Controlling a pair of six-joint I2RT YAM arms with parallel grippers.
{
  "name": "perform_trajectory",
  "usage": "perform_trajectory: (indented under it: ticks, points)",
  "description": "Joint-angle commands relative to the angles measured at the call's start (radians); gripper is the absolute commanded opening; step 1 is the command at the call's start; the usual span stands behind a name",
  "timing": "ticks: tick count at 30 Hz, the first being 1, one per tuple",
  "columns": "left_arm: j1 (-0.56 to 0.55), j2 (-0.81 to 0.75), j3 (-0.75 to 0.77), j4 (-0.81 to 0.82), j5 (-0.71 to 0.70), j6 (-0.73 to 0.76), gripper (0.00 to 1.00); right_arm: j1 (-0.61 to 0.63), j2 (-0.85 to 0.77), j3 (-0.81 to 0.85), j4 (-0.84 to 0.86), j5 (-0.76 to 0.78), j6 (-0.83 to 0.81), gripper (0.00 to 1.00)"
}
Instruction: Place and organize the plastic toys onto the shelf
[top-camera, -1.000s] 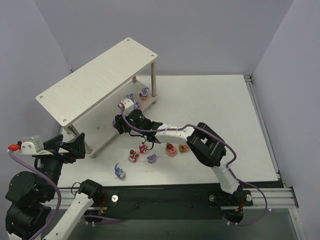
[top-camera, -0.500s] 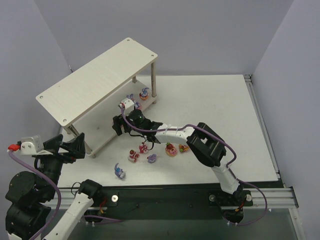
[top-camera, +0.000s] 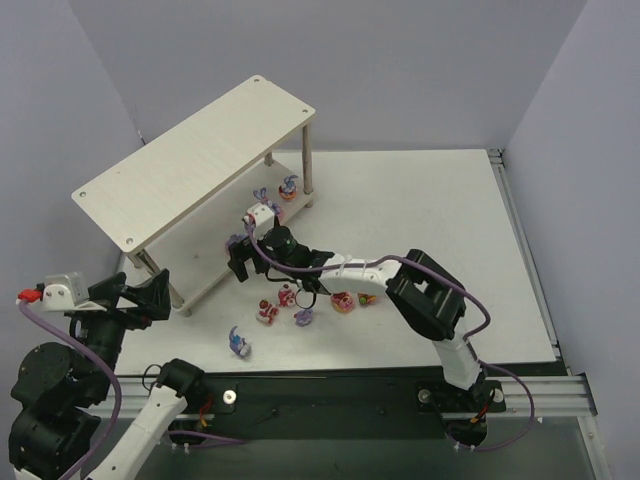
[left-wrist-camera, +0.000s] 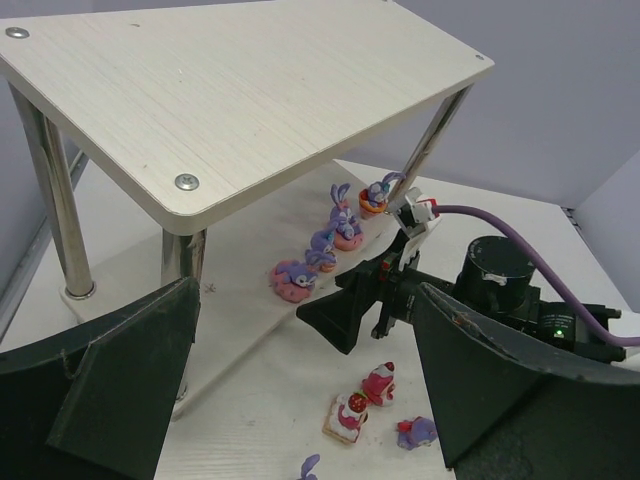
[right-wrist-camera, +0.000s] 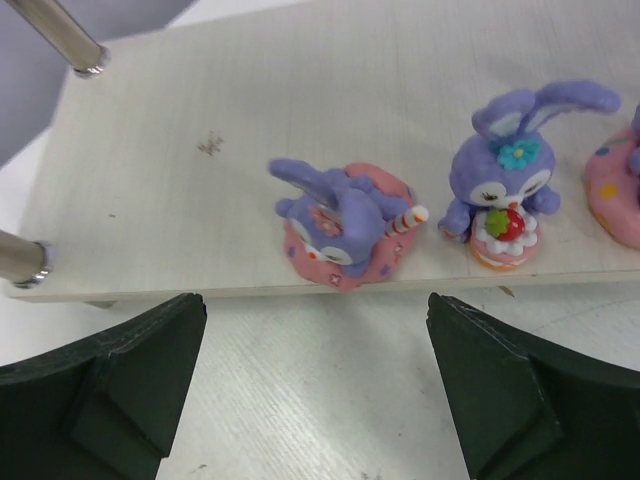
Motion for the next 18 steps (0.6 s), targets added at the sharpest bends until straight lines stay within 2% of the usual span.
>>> perform_trajectory:
  ticks: [1,6,9,12,14,18]
  points:
    - [-0.002,-0.01,0.041,-0.012,0.011,-0.012,0.97,0.026,-0.144,-0.033,0.059,0.019,-0.013,1.0]
    - [-0.002,-0.011,0.034,-0.04,0.042,-0.021,0.97,0.052,-0.291,-0.119,-0.014,0.094,-0.019,1.0]
    - [-0.004,-0.008,0.011,-0.055,0.062,-0.029,0.97,0.092,-0.408,-0.174,-0.148,0.256,0.003,1.0]
    - [-0.004,0.002,-0.023,-0.058,0.094,-0.042,0.97,0.139,-0.514,-0.237,-0.296,0.433,0.068,1.0]
    - [-0.004,0.011,-0.07,-0.057,0.129,-0.061,0.97,0.158,-0.575,-0.264,-0.424,0.484,0.172,1.0]
    - [-0.006,0.034,-0.155,-0.037,0.169,-0.096,0.97,0.193,-0.661,-0.434,-0.483,0.521,0.334,0.99]
